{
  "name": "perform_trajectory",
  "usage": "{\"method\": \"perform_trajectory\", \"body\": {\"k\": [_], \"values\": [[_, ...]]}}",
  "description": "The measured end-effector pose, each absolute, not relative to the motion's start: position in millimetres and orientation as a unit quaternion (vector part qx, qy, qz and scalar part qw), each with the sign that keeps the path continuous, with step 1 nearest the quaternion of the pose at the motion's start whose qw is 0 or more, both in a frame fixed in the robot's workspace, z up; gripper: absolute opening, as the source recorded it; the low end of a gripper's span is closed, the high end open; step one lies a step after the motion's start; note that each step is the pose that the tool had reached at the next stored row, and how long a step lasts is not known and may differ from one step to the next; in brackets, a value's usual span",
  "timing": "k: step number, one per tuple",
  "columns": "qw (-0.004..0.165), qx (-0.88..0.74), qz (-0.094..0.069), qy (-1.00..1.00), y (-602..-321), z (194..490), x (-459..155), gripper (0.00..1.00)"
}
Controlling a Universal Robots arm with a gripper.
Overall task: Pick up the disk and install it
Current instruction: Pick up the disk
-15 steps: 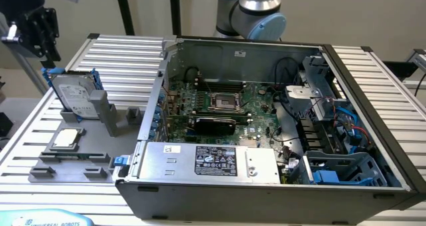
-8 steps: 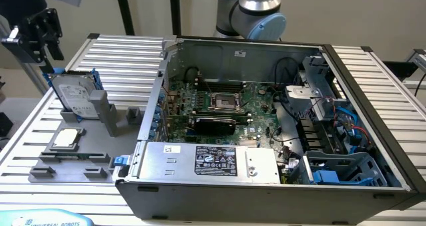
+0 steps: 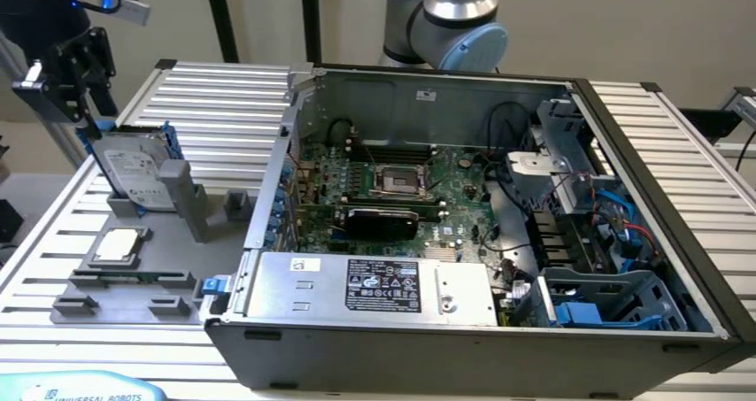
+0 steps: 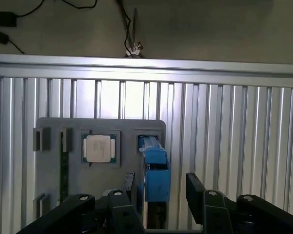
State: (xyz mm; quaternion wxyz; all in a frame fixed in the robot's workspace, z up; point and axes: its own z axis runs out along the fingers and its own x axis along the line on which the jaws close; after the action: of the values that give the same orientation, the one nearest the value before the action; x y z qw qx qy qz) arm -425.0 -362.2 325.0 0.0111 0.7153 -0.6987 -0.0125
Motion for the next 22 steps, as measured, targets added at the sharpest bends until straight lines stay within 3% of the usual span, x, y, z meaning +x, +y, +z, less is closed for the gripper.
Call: {"method": "perform_trajectory", "body": {"k": [22], "values": [[0.003, 0.715, -0.004, -0.699, -365, 293, -428, 0.54]]}}
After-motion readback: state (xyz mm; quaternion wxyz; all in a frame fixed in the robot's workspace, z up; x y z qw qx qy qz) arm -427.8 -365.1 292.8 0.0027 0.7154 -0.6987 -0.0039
